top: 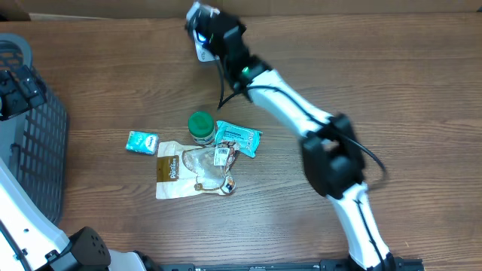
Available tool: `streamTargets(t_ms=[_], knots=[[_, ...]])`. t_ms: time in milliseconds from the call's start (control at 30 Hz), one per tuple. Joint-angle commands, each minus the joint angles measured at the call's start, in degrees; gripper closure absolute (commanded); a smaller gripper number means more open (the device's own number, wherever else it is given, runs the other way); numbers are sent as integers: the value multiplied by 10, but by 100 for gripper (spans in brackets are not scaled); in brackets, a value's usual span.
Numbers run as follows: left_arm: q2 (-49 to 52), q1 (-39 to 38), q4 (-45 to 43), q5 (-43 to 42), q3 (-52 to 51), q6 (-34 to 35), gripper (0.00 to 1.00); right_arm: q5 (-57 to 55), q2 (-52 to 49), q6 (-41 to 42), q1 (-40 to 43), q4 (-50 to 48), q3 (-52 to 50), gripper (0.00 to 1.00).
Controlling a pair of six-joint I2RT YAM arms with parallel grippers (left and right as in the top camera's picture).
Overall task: Scan the item barcode
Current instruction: 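Carry the orange pack to the right and place it on the table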
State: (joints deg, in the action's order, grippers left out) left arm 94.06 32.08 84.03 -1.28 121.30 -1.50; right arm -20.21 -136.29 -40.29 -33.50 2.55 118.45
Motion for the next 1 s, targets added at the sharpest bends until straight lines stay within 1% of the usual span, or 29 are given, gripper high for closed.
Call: streamTargets(t_ms=[0, 67, 133, 200, 300, 333, 400, 467, 533, 633, 967], knots=[[3, 0, -1, 2, 7, -7, 0, -2, 194, 107, 26, 84, 14, 96], [3, 0, -1, 2, 7, -7, 1, -2, 257, 195, 42, 181, 14, 96], [3, 0, -1, 2, 7, -7, 0, -2, 320, 320, 63, 296, 14, 96], [3, 0, -1, 2, 7, -7, 0, 21, 369, 423, 87, 407, 14, 96], [3, 0, -1, 2, 7, -7, 1, 68, 421, 538, 133, 565, 14, 96], [3, 0, -1, 2, 7, -7, 1, 89, 435, 603, 170, 660, 14, 96], [3, 0, -1, 2, 7, -7, 1, 111, 436, 638, 207, 743, 14, 96], [3, 0, -1, 2, 7, -7, 0, 130, 429, 645, 238, 793, 3, 96], [3, 0, -1, 2, 7, -7, 1, 144, 423, 645, 263, 817, -19, 96], [3, 0, -1, 2, 7, -7, 1, 165, 422, 645, 295, 813, -76, 96], [3, 0, -1, 2, 7, -7, 0, 252, 422, 645, 375, 704, -292, 96]])
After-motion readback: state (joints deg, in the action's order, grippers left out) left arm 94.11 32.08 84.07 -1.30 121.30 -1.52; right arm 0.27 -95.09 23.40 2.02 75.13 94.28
